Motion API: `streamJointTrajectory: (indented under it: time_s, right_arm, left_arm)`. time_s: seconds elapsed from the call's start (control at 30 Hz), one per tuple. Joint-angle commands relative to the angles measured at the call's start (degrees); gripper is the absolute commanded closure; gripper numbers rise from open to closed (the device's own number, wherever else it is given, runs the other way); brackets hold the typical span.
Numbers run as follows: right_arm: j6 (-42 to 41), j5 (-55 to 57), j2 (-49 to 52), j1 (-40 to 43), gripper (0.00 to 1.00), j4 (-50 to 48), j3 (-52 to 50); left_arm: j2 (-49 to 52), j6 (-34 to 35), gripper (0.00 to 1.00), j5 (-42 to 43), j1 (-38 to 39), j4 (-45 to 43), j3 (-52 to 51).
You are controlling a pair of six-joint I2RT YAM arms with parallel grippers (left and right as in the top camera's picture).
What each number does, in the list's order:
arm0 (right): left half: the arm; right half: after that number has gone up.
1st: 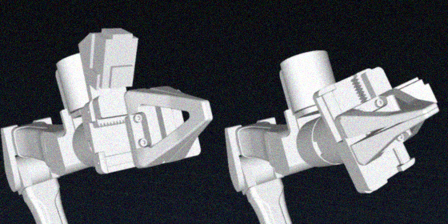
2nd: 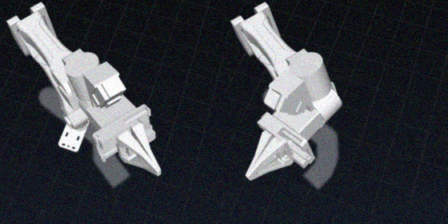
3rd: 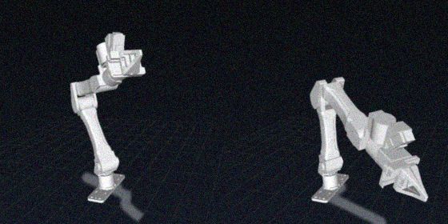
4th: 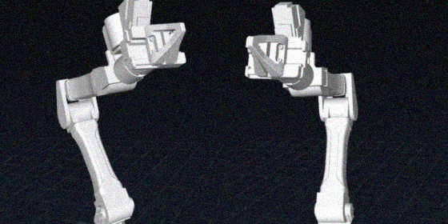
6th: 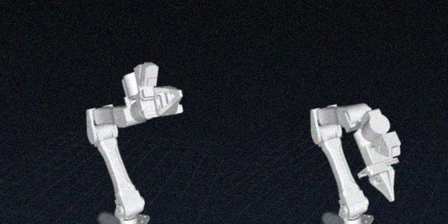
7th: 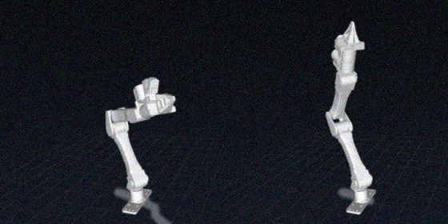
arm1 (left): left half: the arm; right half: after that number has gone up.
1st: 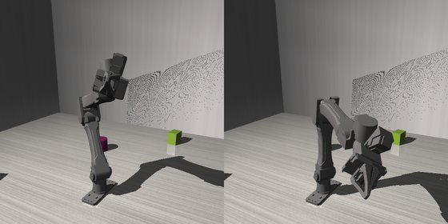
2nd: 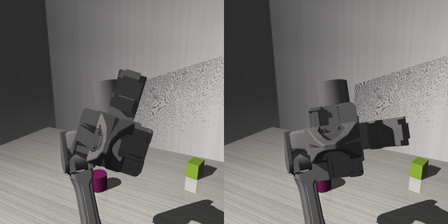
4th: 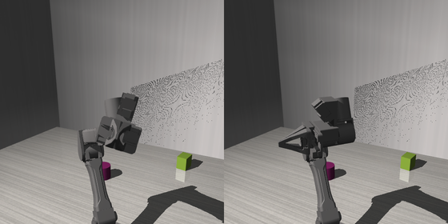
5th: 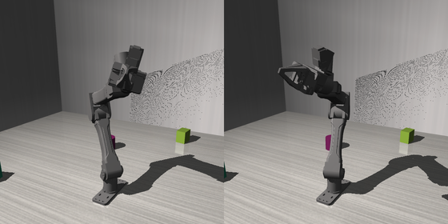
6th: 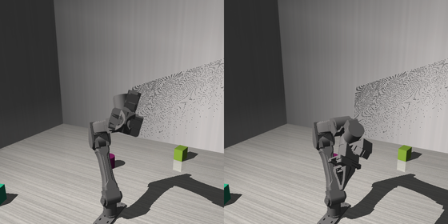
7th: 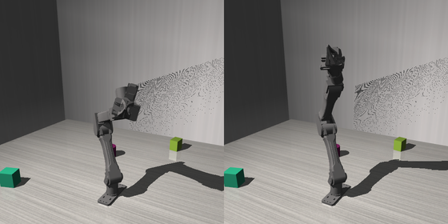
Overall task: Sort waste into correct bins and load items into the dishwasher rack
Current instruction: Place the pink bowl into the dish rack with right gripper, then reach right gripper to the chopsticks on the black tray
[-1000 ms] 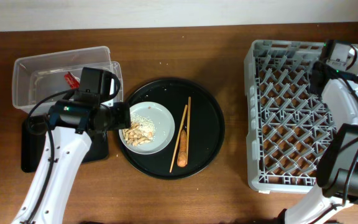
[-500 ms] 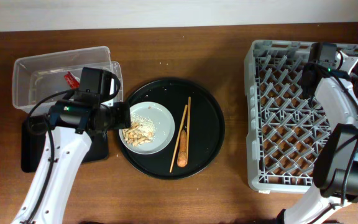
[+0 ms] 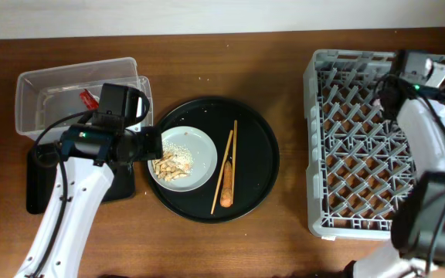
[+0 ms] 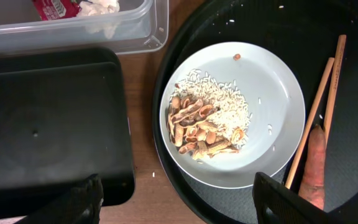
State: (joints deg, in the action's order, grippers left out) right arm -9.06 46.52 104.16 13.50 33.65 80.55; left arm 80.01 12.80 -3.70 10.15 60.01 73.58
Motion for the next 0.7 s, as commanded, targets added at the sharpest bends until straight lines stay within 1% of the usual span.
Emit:
streamJointTrajectory:
  time_s: [0.0,0.07,0.13,0.2,0.27,0.3,0.37,0.4,0.47,0.5,0.53,0.6,0.67]
  right_arm:
    - [-0.9,-14.3,-9.7,-0.3,0.75,-3.3,0.2]
    - [-0.2,-17.1,-11.3,-0.3,0.71,-5.2,0.2]
    - [-0.2,-17.9,-11.4,-0.3,0.66,-5.0,0.2]
    - [-0.3,-18.1,-11.2,-0.4,0.63,-1.6,0.1]
    - [-0.9,-20.3,-11.2,-0.4,0.54,2.7,0.1]
    - [-0.9,-22.2,-11.2,-0.3,0.51,4.2,0.1]
    - [-0.9,-29.4,-11.3,-0.4,0.45,7.9,0.1]
    - [-0.9,-32.5,-11.3,-0.4,0.43,9.7,0.1]
    - [-0.9,-41.9,-11.3,-0.4,0.4,12.9,0.1]
    - [-0.9,-45.6,-11.3,-0.4,0.39,13.9,0.1]
    - [-0.9,-51.0,-11.3,-0.4,0.38,15.4,0.1]
    - [1.3,-60.2,-11.3,-0.7,0.37,17.5,0.1]
    - [1.7,-66.0,-11.3,-2.1,0.37,20.0,0.1]
  left_arm:
    - [-1.1,-0.7,0.24,-0.6,-0.3,-0.2,0.0]
    - [-1.1,-0.7,0.24,-0.6,-0.3,-0.2,0.0]
    - [-1.1,-0.7,0.24,-0.6,-0.3,-0.2,0.0]
    - [-1.1,-0.7,0.24,-0.6,-0.3,-0.4,0.0]
    - [-1.1,-0.7,0.23,-0.6,-0.3,-0.4,0.0]
    - [-1.1,-0.7,0.23,-0.6,-0.3,-0.4,0.0]
    - [-1.0,-0.7,0.22,-0.6,-0.3,-0.4,0.0]
    - [-1.1,-0.7,0.16,-0.6,-0.3,-0.4,0.0]
    - [-1.1,-0.7,0.13,-0.6,-0.3,-0.3,0.0]
    - [-1.0,-0.7,0.13,-0.6,-0.3,-0.3,0.0]
    - [-1.0,-0.7,0.08,-0.6,-0.3,-0.3,0.0]
    - [-1.1,-0.7,0.08,-0.6,-0.3,-0.3,-0.2]
    - [-1.0,-0.7,0.07,-0.6,-0.3,-0.3,-0.5]
